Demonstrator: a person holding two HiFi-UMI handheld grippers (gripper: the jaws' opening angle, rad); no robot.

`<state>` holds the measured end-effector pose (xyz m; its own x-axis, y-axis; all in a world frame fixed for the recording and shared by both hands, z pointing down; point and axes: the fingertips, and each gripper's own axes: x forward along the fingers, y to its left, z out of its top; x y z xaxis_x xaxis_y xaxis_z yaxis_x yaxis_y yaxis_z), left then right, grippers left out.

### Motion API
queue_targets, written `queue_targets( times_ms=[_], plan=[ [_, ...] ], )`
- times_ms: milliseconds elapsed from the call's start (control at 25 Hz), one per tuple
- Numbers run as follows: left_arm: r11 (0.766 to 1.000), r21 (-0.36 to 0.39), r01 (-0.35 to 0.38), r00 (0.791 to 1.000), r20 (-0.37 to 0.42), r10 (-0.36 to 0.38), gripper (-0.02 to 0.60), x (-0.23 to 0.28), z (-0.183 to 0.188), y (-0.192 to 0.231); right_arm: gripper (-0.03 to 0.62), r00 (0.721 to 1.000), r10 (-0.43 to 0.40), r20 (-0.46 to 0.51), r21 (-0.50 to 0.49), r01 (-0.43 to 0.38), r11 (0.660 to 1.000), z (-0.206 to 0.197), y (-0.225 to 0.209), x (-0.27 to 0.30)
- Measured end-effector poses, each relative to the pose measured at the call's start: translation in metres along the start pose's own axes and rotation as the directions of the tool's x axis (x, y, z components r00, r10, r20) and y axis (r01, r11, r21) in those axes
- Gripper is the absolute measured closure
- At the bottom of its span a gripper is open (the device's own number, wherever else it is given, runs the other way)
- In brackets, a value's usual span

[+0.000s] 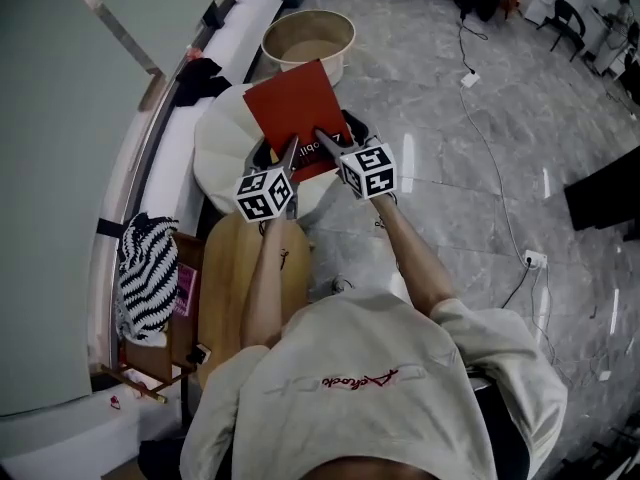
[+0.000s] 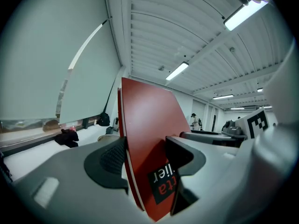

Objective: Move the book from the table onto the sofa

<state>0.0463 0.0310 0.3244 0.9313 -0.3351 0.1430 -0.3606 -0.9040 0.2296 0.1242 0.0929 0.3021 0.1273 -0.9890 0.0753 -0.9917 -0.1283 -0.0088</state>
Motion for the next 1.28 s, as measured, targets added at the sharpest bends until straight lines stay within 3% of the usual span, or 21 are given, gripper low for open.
queue_targets(
  times_ms=[200, 440, 960, 1280],
  plan=[
    [0.999, 0.011, 0.047, 0.999, -0.016, -0.047, 0.328, 0.028, -0.002, -0.024, 0.327, 0.999, -0.050, 0.002, 0.007, 0.049, 0.999, -0.002, -0.033, -0.013],
    [0.998, 0.006, 0.055, 0.998, -0.023, -0.054, 0.328, 0.047, -0.004, -0.028, 0.327, 0.998, -0.059, 0.001, 0.012, 0.059, 0.998, -0.005, -0.050, -0.009],
    [0.997, 0.013, 0.070, 0.997, -0.024, -0.070, 0.328, 0.083, 0.004, -0.009, 0.327, 0.997, -0.073, 0.013, 0.019, 0.072, 0.997, -0.005, -0.072, 0.024],
    [0.994, 0.013, 0.112, 0.993, -0.026, -0.112, 0.328, 0.139, 0.007, 0.006, 0.327, 0.993, -0.113, 0.015, 0.014, 0.113, 0.994, -0.010, -0.113, 0.060]
  ],
)
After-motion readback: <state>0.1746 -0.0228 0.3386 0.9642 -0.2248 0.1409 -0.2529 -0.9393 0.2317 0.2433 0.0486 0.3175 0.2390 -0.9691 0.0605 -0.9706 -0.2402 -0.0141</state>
